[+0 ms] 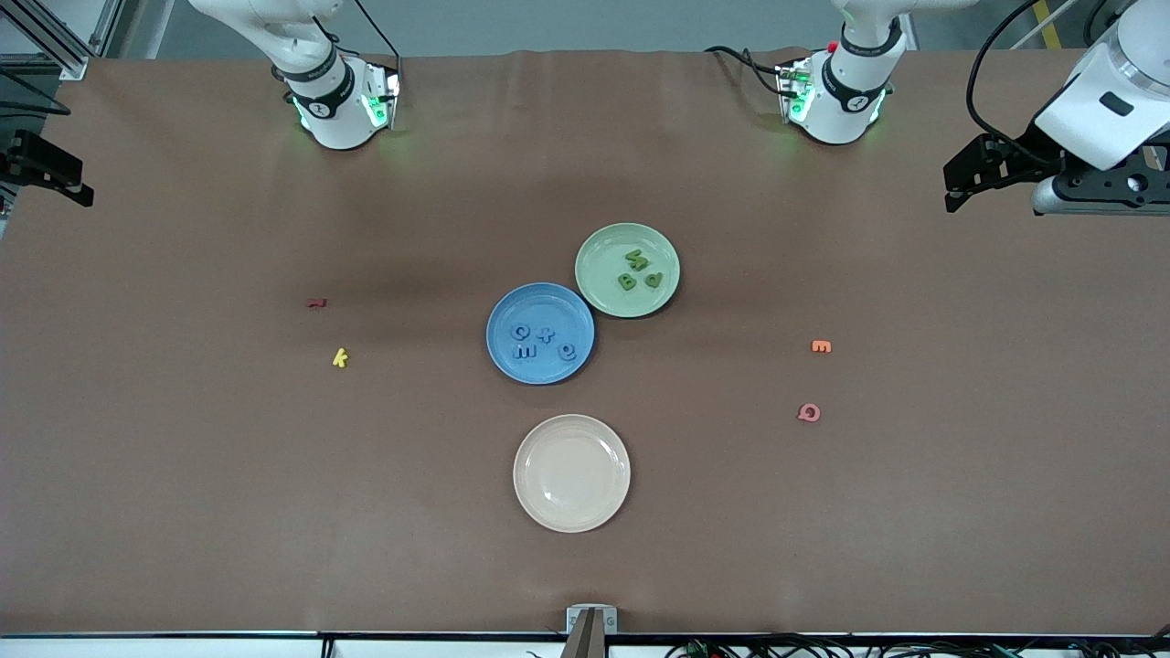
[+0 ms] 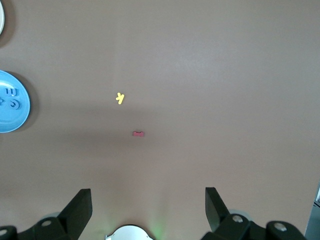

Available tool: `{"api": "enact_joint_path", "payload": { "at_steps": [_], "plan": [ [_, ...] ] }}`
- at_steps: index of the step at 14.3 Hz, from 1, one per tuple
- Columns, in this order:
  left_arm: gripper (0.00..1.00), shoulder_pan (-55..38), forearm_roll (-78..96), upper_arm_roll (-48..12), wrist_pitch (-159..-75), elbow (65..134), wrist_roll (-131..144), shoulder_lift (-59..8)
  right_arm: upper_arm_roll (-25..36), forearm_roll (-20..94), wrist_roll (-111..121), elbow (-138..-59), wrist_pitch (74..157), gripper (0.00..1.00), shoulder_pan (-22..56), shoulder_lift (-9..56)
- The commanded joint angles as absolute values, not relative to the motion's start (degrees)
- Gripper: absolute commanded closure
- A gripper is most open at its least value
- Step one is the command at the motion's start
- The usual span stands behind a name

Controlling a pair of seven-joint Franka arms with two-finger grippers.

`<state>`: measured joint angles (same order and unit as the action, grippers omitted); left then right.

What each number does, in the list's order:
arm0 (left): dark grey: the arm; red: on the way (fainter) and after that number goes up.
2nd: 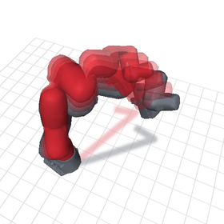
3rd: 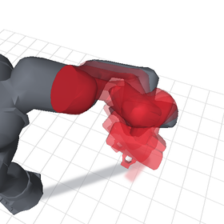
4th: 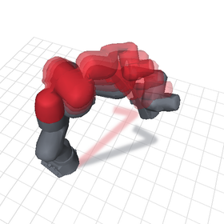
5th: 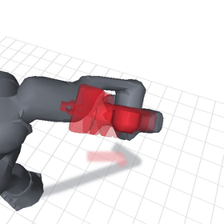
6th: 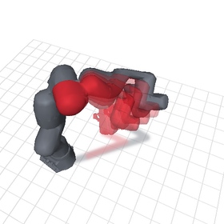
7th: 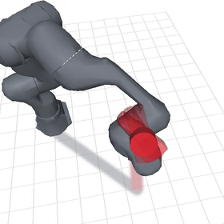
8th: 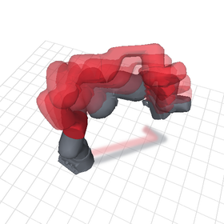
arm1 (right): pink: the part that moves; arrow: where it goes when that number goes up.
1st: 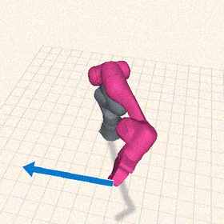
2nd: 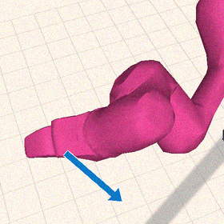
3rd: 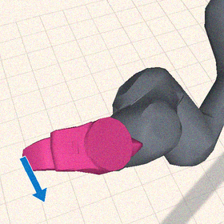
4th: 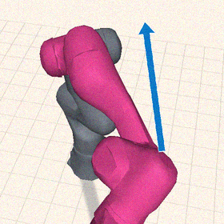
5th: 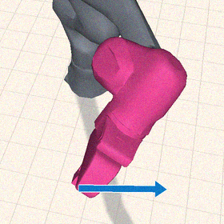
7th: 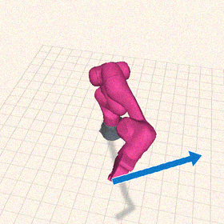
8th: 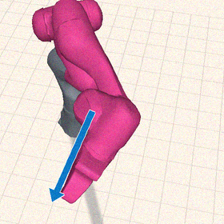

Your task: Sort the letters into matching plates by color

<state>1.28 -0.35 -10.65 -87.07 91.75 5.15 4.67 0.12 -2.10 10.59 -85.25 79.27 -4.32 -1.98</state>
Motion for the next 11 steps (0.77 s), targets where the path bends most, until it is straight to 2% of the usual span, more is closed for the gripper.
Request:
{"api": "enact_joint_path", "payload": {
  "at_steps": [1,3,11],
  "plan": [
    [0.00,1.41,-0.53,-10.72,-87.01,91.93,4.13,4.83,3.06,-1.58,10.99,-86.75,79.37,0.00,-1.42,-3.08],
    [0.00,1.41,-0.53,-10.72,-87.01,91.93,4.13,5.01,5.36,-0.09,10.99,-86.75,79.19,0.00,-0.53,-3.16],
    [0.00,1.32,-0.53,-10.72,-87.01,91.85,4.13,4.92,4.57,0.00,7.03,-86.75,79.19,0.00,-0.62,-3.60]
  ]
}}
